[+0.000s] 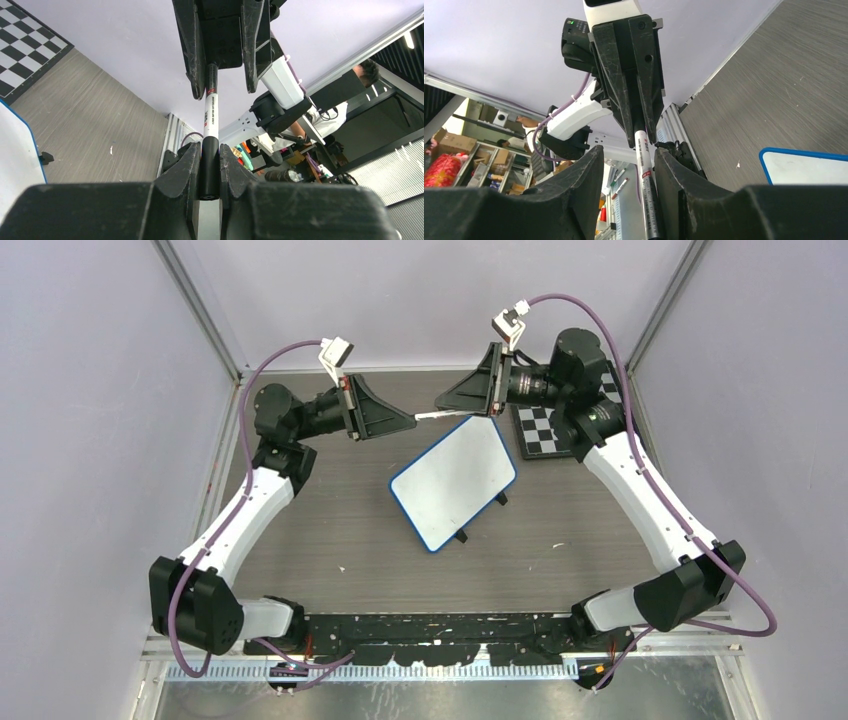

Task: Write a sentence on the whiteboard
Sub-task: Open the whiteboard marker at the center of the board.

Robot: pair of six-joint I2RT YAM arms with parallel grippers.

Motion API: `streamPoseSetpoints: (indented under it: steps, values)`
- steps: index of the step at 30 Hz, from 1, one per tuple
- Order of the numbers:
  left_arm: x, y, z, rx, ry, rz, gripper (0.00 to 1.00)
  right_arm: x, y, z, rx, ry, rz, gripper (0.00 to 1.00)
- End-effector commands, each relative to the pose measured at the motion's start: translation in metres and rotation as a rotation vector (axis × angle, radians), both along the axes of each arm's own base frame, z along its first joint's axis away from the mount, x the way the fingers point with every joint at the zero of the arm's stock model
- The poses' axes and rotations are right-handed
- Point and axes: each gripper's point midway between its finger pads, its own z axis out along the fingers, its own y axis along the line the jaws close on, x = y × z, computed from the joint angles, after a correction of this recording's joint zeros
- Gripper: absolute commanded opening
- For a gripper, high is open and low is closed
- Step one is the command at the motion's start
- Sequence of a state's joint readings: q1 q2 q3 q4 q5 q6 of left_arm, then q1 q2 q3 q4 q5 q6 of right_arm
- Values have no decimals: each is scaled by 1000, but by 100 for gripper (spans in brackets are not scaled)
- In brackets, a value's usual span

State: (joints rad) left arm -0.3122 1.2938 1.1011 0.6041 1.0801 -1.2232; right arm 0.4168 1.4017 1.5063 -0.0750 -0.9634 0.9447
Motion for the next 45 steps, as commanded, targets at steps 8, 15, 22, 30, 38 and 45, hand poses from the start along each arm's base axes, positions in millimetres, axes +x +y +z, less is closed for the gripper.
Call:
streamPoseSetpoints:
  steps: [8, 15, 22, 30, 38, 45]
  values:
    - [6, 2, 15, -26, -55, 56, 0, -8, 5, 2, -13, -29, 19, 43]
    - [0, -2, 11, -10, -56, 12, 0, -13, 10, -6, -48, -33, 40, 41]
    - [-12, -8, 3, 12, -45, -53, 0, -14, 11, -3, -50, -44, 44, 39]
    - [-17, -13, 0, 22, -50, -78, 0, -15, 14, -2, -49, -45, 47, 34]
    - [-12, -13, -4, 49, -24, -53, 0, -18, 13, -3, -60, -69, 55, 9]
    - [6, 13, -10, 31, -5, 34, 0, 7, -20, 10, -49, -80, -37, 0]
